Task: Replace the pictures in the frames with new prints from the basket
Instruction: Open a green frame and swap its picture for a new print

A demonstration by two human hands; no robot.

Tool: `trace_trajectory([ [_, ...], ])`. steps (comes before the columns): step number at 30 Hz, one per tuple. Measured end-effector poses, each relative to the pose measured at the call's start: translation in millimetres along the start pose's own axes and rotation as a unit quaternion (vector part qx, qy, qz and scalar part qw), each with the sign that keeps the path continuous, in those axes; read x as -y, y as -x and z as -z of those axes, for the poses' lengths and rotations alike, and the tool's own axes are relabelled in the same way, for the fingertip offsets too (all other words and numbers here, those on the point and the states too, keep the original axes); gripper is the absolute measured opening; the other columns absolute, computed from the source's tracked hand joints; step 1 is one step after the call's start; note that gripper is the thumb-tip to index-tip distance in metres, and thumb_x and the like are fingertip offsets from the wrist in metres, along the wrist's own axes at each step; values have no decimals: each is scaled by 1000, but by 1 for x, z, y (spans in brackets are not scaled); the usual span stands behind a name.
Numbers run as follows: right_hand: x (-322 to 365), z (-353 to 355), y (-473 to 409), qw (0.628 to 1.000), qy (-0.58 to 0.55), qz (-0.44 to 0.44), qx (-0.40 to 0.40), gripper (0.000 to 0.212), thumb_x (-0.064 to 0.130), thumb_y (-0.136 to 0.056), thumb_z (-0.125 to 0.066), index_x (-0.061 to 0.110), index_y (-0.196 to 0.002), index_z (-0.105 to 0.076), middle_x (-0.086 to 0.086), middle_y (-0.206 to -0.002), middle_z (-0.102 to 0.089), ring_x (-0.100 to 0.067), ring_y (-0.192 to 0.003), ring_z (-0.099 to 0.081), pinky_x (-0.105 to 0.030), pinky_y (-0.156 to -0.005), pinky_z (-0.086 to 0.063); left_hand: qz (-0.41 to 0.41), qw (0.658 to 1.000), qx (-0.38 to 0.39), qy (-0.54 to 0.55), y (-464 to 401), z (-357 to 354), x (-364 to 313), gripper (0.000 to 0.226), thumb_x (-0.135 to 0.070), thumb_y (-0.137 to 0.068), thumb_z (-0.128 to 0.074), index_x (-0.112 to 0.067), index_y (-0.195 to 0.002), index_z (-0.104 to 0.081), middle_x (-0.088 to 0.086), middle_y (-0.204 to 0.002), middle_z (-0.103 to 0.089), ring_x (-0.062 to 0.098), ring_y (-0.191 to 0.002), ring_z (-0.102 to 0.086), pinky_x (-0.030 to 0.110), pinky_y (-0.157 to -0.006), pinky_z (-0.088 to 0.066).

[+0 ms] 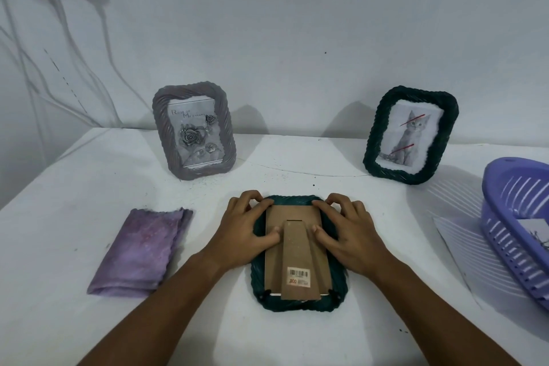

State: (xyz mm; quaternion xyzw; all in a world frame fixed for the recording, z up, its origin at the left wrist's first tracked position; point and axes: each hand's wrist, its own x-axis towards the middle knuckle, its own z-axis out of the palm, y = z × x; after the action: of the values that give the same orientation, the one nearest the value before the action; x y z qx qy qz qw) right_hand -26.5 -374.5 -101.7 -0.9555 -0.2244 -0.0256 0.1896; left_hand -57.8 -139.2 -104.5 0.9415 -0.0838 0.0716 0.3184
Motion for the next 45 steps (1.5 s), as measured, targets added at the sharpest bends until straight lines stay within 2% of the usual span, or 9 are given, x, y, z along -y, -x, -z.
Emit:
trace_trajectory([
  [7, -1, -1, 1, 1000, -8, -9, -2, 68, 68, -79, -18, 39, -138, -36, 15, -135, -32, -11, -116, -29, -30, -101, -30, -13, 999, -36, 28, 5, 1, 1, 49, -58, -73, -53, -27, -111, -59, -17, -117, -45, 7, -108, -38, 12, -88, -30],
  [13, 0, 1, 2, 1000, -6, -9, 5, 72, 68, -78, -17, 37, -140, -35, 13, -136, -32, -13, -118, -28, -30, -102, -28, -13, 1000, -9, 10, 2, 1, 0, 60, -62, -71, -46, -28, -120, -55, -14, -122, -40, 9, -110, -34, 23, -95, -32],
  [22, -2, 0, 2, 1000, 9, -15, 14, 72, 68, -79, -16, 36, -141, -33, 10, -137, -32, -17, -120, -29, -32, -101, -26, 22, 999, 40, 2, -1, 5, -4, 75, -67, -68, -38, -30, -133, -48, -11, -126, -34, 11, -113, -30, 30, -105, -31],
  [24, 0, 2, 5, 1000, -9, -18, 12, 63, 65, -87, -23, 38, -143, -29, 10, -140, -32, -19, -124, -29, -34, -104, -26, 22, 999, 45, 21, 4, 8, -4, 74, -67, -71, -39, -33, -136, -44, -10, -132, -35, 10, -120, -28, 28, -107, -28],
  [27, 4, 10, 29, 992, -127, -22, -13, 51, 58, -91, -38, 40, -139, -36, 10, -144, -31, -13, -129, -28, -34, -109, -27, -2, 999, -10, 53, 33, 9, -4, 57, -60, -79, -50, -42, -132, -44, -15, -136, -35, 2, -124, -26, 10, -101, -20],
  [29, 4, 15, 57, 987, -155, 21, -44, 46, 61, -87, -45, 38, -127, -49, 15, -137, -37, -6, -126, -31, -28, -104, -33, -32, 996, -59, 59, 59, 10, -2, 48, -60, -77, -55, -41, -121, -52, -18, -131, -41, 0, -121, -31, 1, -96, -22],
  [31, 3, 16, 83, 987, -138, 73, -48, 44, 63, -82, -54, 35, -116, -57, 17, -126, -43, -6, -120, -37, -22, -96, -38, -65, 994, -65, 59, 79, 11, 0, 42, -61, -76, -60, -37, -111, -61, -17, -127, -47, 3, -119, -36, 3, -96, -27],
  [34, 2, 14, 99, 984, -113, 127, -47, 38, 57, -79, -65, 31, -107, -62, 15, -118, -48, -13, -111, -45, -25, -87, -44, -108, 991, -43, 58, 88, 11, -1, 41, -61, -73, -65, -32, -101, -70, -16, -122, -51, 7, -118, -39, 9, -93, -33],
  [45, 1, 7, 100, 976, -114, 176, -61, 33, 47, -83, -66, 23, -106, -67, 9, -113, -53, -12, -104, -48, -29, -78, -47, -162, 982, -33, 89, 89, 12, -4, 30, -46, -69, -77, -24, -89, -78, -13, -108, -61, 14, -107, -48, 19, -80, -41],
])
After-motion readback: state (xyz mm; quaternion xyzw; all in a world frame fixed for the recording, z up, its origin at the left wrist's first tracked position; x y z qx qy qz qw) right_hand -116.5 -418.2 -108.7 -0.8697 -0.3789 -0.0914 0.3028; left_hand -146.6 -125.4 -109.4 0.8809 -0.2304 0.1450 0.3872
